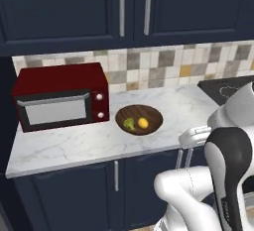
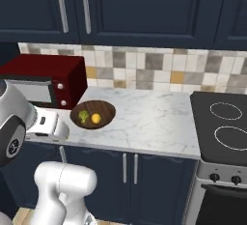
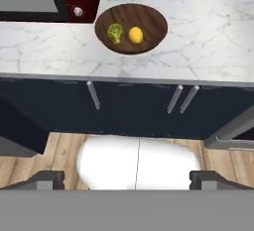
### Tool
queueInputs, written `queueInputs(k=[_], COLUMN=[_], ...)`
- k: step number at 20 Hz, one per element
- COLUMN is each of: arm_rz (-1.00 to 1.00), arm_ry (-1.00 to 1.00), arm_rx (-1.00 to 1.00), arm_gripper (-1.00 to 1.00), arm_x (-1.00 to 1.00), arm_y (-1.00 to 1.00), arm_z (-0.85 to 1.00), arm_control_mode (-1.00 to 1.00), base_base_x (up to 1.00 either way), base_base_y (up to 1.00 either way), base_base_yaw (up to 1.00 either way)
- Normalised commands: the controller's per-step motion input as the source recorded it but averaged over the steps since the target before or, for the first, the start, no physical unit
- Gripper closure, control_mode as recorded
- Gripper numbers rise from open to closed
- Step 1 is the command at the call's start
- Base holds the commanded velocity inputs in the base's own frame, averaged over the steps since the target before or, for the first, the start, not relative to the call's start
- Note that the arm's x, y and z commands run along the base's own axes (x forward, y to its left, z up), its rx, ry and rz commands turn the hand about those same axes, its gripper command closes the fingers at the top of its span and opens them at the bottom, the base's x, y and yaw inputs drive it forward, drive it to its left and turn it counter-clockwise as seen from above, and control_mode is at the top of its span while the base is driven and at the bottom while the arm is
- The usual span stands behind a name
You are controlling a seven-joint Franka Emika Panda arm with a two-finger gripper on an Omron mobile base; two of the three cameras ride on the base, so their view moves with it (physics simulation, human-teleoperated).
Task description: Take the broccoli, pear, and lemon from the freezer and place them in the bowl on the counter.
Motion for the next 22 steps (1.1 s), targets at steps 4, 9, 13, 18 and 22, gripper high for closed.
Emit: queueInputs(k=[4,9,13,18,22], arm_rz=[0.00,0.00,0.00,0.00,0.00], arm_ry=[0.00,0.00,0.00,0.00,0.00], arm_rx=[0.00,0.00,0.00,0.00,0.00], arm_gripper=[-1.00,-1.00,-1.00,-1.00,-1.00], arm_x=[0.00,0.00,0.00,0.00,0.00], arm_y=[0.00,0.00,0.00,0.00,0.00], arm_z=[0.00,0.00,0.00,0.00,0.00], arm_control_mode=[1.00,1.00,1.00,1.00,1.00], base_base_x=[-0.91,-0.32,-0.17,-0.01,0.01], base_base_y=[0.50,0.98,1.00,1.00,1.00], base_base_yaw=[0.00,0.00,0.00,0.00,0.00])
